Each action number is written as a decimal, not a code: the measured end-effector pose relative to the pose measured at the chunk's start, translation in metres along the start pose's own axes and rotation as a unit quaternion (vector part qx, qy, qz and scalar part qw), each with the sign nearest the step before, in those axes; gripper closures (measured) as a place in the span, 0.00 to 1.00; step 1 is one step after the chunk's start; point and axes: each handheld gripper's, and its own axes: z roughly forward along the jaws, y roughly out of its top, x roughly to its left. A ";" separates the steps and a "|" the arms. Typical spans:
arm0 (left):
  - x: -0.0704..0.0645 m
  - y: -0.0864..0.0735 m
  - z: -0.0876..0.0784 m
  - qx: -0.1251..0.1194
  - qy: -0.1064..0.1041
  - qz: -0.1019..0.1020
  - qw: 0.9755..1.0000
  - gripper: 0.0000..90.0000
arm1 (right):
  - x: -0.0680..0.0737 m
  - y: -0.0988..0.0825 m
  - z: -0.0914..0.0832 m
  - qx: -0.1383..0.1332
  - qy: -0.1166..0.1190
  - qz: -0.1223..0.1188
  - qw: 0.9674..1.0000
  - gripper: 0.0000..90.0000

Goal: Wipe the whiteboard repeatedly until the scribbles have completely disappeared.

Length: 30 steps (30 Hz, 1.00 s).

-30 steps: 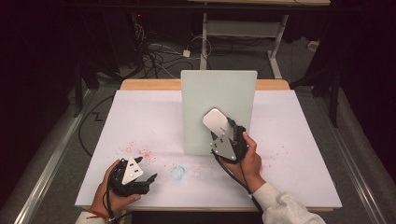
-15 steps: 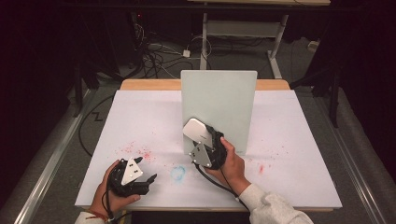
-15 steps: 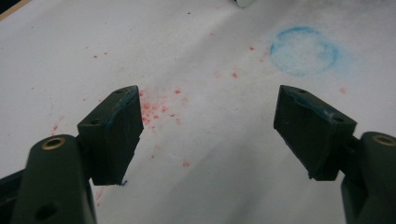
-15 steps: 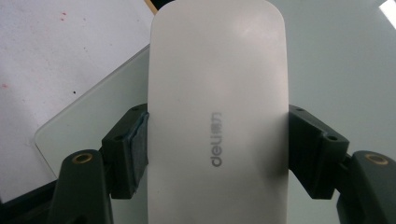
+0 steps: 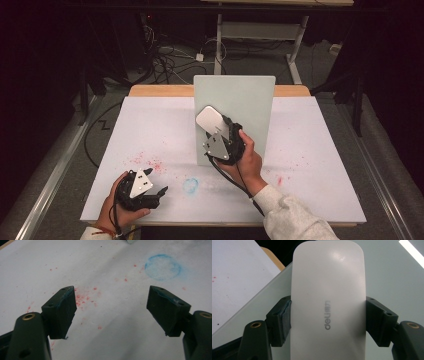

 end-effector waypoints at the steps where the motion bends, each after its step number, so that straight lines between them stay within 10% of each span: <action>1: 0.000 0.000 0.000 0.000 0.000 0.000 1.000 0.25 | 0.000 0.001 0.000 0.002 0.002 -0.005 1.000 0.34; 15: 0.000 -0.001 -0.001 0.002 -0.001 -0.006 1.000 0.25 | 0.028 -0.022 -0.007 0.013 0.038 -0.047 0.998 0.34; 30: 0.000 -0.001 -0.001 0.003 0.000 -0.005 1.000 0.25 | 0.024 -0.059 -0.022 0.028 0.044 -0.056 0.997 0.34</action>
